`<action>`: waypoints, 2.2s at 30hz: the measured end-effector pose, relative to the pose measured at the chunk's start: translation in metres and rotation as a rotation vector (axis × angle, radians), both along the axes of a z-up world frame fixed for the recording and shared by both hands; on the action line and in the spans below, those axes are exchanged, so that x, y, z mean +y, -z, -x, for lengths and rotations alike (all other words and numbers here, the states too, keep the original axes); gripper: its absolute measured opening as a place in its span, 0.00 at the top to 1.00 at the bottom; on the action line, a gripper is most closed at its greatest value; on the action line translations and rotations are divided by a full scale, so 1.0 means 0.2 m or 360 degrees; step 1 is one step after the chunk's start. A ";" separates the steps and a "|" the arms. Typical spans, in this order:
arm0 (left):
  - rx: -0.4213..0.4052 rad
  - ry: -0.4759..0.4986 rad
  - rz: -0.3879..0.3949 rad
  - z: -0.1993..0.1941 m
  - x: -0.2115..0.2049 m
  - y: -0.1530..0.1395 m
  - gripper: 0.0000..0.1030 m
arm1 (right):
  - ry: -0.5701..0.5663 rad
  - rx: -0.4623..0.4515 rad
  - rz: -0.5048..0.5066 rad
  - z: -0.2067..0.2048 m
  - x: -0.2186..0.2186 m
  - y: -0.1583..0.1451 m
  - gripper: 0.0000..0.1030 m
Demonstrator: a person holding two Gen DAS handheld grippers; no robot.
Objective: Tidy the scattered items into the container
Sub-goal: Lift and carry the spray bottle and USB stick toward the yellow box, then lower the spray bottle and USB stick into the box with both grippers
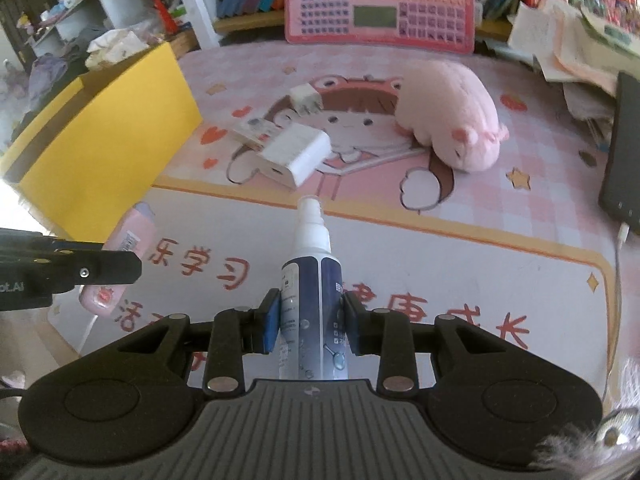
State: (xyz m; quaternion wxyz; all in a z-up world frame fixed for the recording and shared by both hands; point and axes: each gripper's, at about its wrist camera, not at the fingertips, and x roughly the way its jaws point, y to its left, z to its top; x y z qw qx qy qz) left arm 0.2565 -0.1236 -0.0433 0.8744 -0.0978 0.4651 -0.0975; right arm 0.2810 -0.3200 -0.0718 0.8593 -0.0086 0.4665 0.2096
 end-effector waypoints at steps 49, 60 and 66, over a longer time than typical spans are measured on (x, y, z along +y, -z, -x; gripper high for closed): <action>-0.0179 0.0177 0.0149 0.77 1.08 -0.08 0.86 | 0.0036 -0.0237 0.0154 0.98 1.13 -0.20 0.70; -0.0211 0.0016 0.0152 0.81 1.28 -0.09 0.86 | -0.0131 -0.0267 0.0156 0.95 1.32 -0.22 0.70; -0.0270 -0.0078 0.0136 0.81 1.35 -0.13 0.86 | -0.0252 -0.0337 0.0165 0.92 1.41 -0.25 0.70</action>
